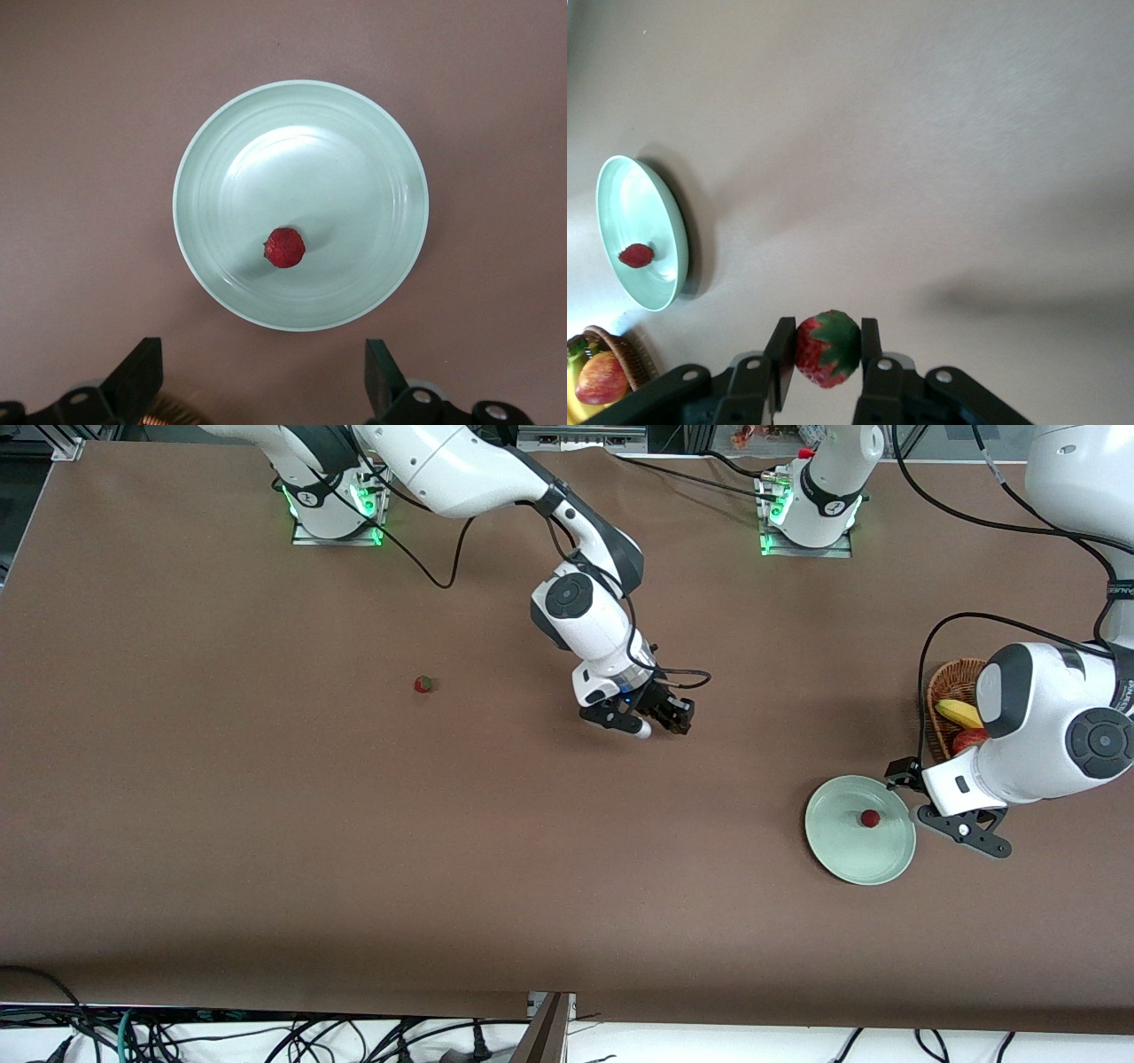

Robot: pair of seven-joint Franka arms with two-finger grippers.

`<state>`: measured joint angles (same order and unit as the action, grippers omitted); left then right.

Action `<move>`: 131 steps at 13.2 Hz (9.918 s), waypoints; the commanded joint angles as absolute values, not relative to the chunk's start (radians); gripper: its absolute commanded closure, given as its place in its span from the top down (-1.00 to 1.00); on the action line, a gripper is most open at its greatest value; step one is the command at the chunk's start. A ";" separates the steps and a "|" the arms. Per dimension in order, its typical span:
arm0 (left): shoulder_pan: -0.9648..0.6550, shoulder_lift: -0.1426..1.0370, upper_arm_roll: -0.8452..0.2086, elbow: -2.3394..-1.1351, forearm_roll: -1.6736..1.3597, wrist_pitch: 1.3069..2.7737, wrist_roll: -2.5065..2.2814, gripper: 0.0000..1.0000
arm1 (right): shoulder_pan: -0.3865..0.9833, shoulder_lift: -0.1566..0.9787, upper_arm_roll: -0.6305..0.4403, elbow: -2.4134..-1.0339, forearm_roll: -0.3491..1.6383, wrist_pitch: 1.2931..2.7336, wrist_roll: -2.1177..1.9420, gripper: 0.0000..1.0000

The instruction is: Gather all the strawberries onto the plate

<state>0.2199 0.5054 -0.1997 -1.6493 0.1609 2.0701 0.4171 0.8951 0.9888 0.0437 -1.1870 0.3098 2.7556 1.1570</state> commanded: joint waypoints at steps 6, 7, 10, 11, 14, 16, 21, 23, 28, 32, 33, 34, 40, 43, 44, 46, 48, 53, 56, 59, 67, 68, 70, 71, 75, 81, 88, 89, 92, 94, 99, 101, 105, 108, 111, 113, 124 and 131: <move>0.207 0.506 -0.216 -1.635 0.175 2.046 0.385 1.00 | 0.928 1.083 -0.001 -1.068 0.318 2.769 1.155 1.00; 0.198 0.506 -0.216 -1.635 0.173 2.046 0.384 1.00 | 0.925 1.057 -0.036 -1.066 0.318 2.670 1.143 1.00; 0.166 0.506 -0.218 -1.640 0.172 2.045 0.309 1.00 | 0.807 0.928 -0.049 -1.072 0.325 2.376 0.957 1.00; 0.149 0.506 -0.222 -1.646 0.172 2.033 0.258 1.00 | 0.775 0.899 -0.052 -1.072 0.327 2.270 0.883 1.00; 0.075 0.532 -0.236 -1.655 0.117 2.017 0.045 1.00 | 0.674 0.830 -0.058 -1.074 0.318 2.052 0.685 1.00; 0.002 0.534 -0.236 -1.657 0.112 2.022 -0.129 1.00 | 0.599 0.805 -0.067 -1.074 0.316 1.898 0.527 1.00; -0.109 0.558 -0.236 -1.658 0.110 2.028 -0.461 1.00 | 0.532 0.792 -0.207 -1.074 0.316 1.614 0.322 1.00; -0.152 0.563 -0.236 -1.667 0.110 2.048 -0.614 1.00 | 0.503 0.792 -0.232 -1.094 0.314 1.566 0.247 1.00; -0.236 0.568 -0.236 -1.759 0.110 2.184 -0.871 1.00 | 0.454 0.634 -0.226 -1.482 0.252 1.725 0.227 1.00; -0.275 0.571 -0.236 -1.848 0.115 2.328 -0.982 1.00 | 0.391 0.487 -0.129 -1.811 0.250 1.916 0.242 1.00; -0.275 0.571 -0.235 -1.856 0.115 2.348 -0.986 1.00 | 0.379 0.462 -0.100 -1.872 0.252 1.957 0.244 1.00; -0.276 0.575 -0.235 -1.859 0.117 2.352 -0.989 1.00 | 0.373 0.448 -0.075 -1.932 0.253 2.011 0.267 1.00; -0.301 0.606 -0.232 -1.852 0.129 2.379 -1.028 1.00 | 0.370 0.431 0.015 -2.106 0.250 2.151 0.380 1.00; -0.305 0.638 -0.232 -1.850 0.129 2.430 -1.041 1.00 | 0.367 0.431 0.029 -2.146 0.250 2.178 0.380 1.00; -0.308 0.643 -0.232 -1.850 0.129 2.430 -1.049 1.00 | 0.367 0.431 0.032 -2.155 0.250 2.196 0.380 1.00; -0.324 0.626 -0.226 -1.858 0.130 2.409 -1.060 1.00 | 0.365 0.431 0.044 -2.167 0.252 2.221 0.382 1.00; -0.314 0.598 -0.224 -1.842 0.188 2.300 -1.055 1.00 | 0.365 0.433 0.046 -2.168 0.252 2.221 0.382 0.99; -0.318 0.592 -0.227 -1.804 0.248 2.137 -1.049 1.00 | 0.365 0.434 0.052 -2.169 0.252 2.217 0.380 -0.45; -0.314 0.663 -0.227 -1.809 0.371 2.198 -1.063 1.00 | 0.365 0.434 0.052 -2.168 0.252 2.215 0.380 -0.93; -0.311 0.672 -0.229 -1.818 0.371 2.209 -1.060 0.51 | 0.364 0.434 0.052 -2.148 0.252 2.217 0.380 -1.00; -0.313 0.629 -0.238 -1.816 0.361 2.131 -1.060 -0.57 | 0.380 0.583 0.089 -1.783 0.255 2.215 0.538 -1.00; -0.310 0.624 -0.238 -1.815 0.360 2.131 -1.051 -0.67 | 0.388 0.621 0.103 -1.713 0.261 2.218 0.590 -1.00; -0.282 0.594 -0.238 -1.806 0.357 2.126 -1.046 -0.69 | 0.409 0.708 0.139 -1.564 0.262 2.220 0.711 -1.00; -0.259 0.575 -0.238 -1.802 0.357 2.114 -1.031 -0.69 | 0.423 0.748 0.147 -1.501 0.262 2.223 0.759 -1.00; -0.135 0.531 -0.238 -1.795 0.353 2.082 -0.757 -0.68 | 0.509 0.847 0.153 -1.352 0.264 2.323 0.885 -1.00; -0.041 0.529 -0.238 -1.732 0.342 2.088 -0.447 -0.69 | 0.685 1.037 0.153 -1.096 0.261 2.584 1.128 -1.00; 0.119 0.583 -0.238 -1.738 0.213 2.201 0.035 -0.67 | 0.810 1.206 0.141 -0.993 0.252 2.853 1.163 -0.35; 0.132 0.594 -0.238 -1.747 0.213 2.239 0.087 -0.67 | 0.816 1.209 0.135 -0.992 0.247 2.859 1.161 0.99; 0.140 0.598 -0.236 -1.740 0.189 2.249 0.164 -0.67 | 0.815 1.193 0.117 -0.992 0.247 2.815 1.161 1.00; 0.185 0.613 -0.238 -1.730 0.175 2.276 0.335 -0.67 | 0.795 1.155 0.115 -0.988 0.248 2.742 1.160 1.00; 0.184 0.629 -0.236 -1.718 0.163 2.327 0.376 1.00 | 0.661 0.973 0.106 -0.988 0.239 2.323 0.999 1.00; 0.183 0.617 -0.241 -1.717 0.163 2.319 0.361 1.00 | 0.570 0.887 0.113 -1.008 0.241 2.151 0.825 1.00; 0.181 0.592 -0.323 -1.720 0.110 2.274 0.165 1.00 | 0.352 0.585 0.112 -1.301 0.236 1.886 0.452 1.00; 0.158 0.581 -0.400 -1.726 0.112 2.240 -0.152 1.00 | 0.186 0.425 0.110 -1.393 0.131 1.650 0.193 1.00; 0.037 0.589 -0.403 -1.723 0.123 2.249 -0.427 1.00 | 0.092 0.306 0.094 -1.410 0.026 1.519 0.075 1.00; -0.056 0.603 -0.400 -1.721 0.141 2.275 -0.564 1.00 | 0.083 0.203 0.054 -1.472 -0.015 1.503 0.025 1.00; -0.166 0.768 -0.394 -1.666 0.321 2.461 -0.693 -0.03 | 0.064 -0.024 0.031 -1.549 -0.087 1.425 -0.046 1.00; -0.167 0.799 -0.393 -1.638 0.327 2.461 -0.692 0.10 | 0.069 0.002 0.034 -1.509 -0.086 1.411 -0.049 1.00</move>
